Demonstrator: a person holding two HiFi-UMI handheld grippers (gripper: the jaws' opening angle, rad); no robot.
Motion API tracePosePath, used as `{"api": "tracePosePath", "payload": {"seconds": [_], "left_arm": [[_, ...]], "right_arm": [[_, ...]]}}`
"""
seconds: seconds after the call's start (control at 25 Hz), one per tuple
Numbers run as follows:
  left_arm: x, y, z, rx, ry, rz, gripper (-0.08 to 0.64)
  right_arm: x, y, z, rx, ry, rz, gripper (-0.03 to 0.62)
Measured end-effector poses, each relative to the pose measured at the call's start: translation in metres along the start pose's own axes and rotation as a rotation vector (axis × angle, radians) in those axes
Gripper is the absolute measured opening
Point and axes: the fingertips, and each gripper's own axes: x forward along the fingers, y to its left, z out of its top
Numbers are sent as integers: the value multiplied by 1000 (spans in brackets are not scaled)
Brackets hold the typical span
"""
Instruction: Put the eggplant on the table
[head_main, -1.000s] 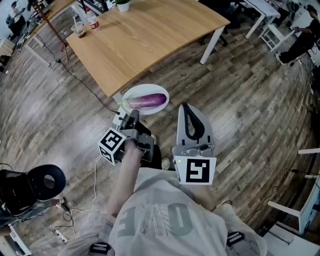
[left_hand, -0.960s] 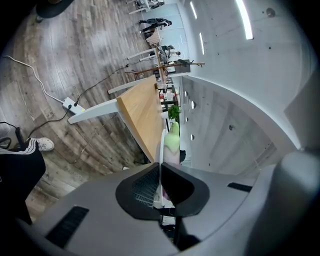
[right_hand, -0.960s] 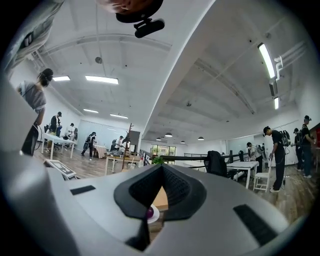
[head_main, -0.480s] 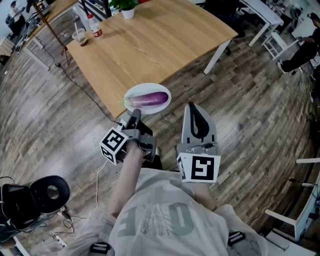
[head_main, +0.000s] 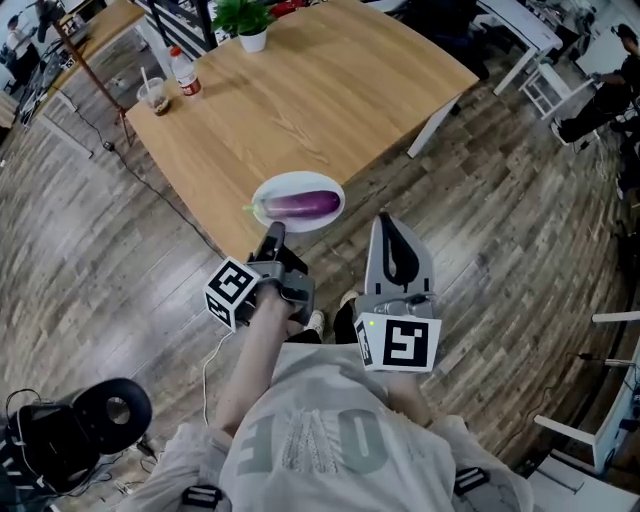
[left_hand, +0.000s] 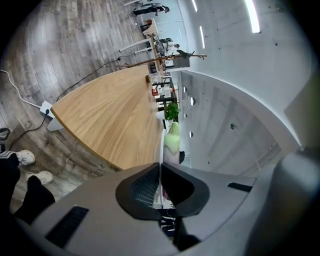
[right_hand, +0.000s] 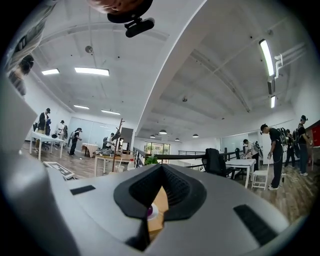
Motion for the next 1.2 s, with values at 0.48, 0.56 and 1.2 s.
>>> {"api": "tracePosePath", "payload": {"seconds": [0.48,0.56,1.2], "left_arm": [[82,-7,8,-13,-42,13,17],[105,-15,11,-20,-62,3,17],[233,-52,9,-41,-209,17,17]], "right_arm": [[82,-48,-10,60,-35,44,17],[107,-57,-6,66,-46,83,18],[252,-149,10,73,-95,238,18]]}}
